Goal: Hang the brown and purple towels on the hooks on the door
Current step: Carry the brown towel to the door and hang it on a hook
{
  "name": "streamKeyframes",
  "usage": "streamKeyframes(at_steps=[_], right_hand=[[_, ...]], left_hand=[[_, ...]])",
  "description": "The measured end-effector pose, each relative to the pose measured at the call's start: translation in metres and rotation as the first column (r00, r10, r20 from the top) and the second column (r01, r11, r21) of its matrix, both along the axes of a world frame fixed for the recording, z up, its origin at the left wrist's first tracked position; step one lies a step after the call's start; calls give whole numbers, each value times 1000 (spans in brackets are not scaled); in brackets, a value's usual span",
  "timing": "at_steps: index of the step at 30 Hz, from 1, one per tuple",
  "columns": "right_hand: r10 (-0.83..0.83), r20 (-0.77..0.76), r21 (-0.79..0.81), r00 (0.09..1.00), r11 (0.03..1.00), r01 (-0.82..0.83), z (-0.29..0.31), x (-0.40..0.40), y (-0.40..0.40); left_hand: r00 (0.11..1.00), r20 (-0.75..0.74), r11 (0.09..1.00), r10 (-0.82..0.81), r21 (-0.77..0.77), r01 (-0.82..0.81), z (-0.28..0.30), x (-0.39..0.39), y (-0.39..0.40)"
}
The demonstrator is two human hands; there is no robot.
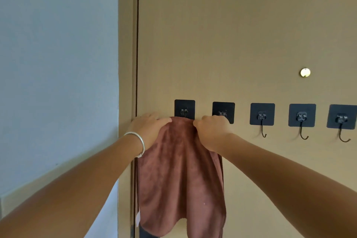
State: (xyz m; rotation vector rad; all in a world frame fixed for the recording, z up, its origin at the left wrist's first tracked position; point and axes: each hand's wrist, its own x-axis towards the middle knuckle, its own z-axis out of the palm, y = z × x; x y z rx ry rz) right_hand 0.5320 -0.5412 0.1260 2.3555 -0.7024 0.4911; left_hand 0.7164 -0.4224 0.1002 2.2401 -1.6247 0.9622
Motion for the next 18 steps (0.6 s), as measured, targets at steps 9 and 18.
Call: streamKeyframes(at_steps=[9,18], right_hand=[[9,34,223,999,975,-16,-58,23,14],[68,-105,229,992,972,-42,-80,6,11]], left_hand=[[995,-81,990,64,129,-53,-48,-21,-15],[993,-4,937,-120,329,114,-58,-20,2]])
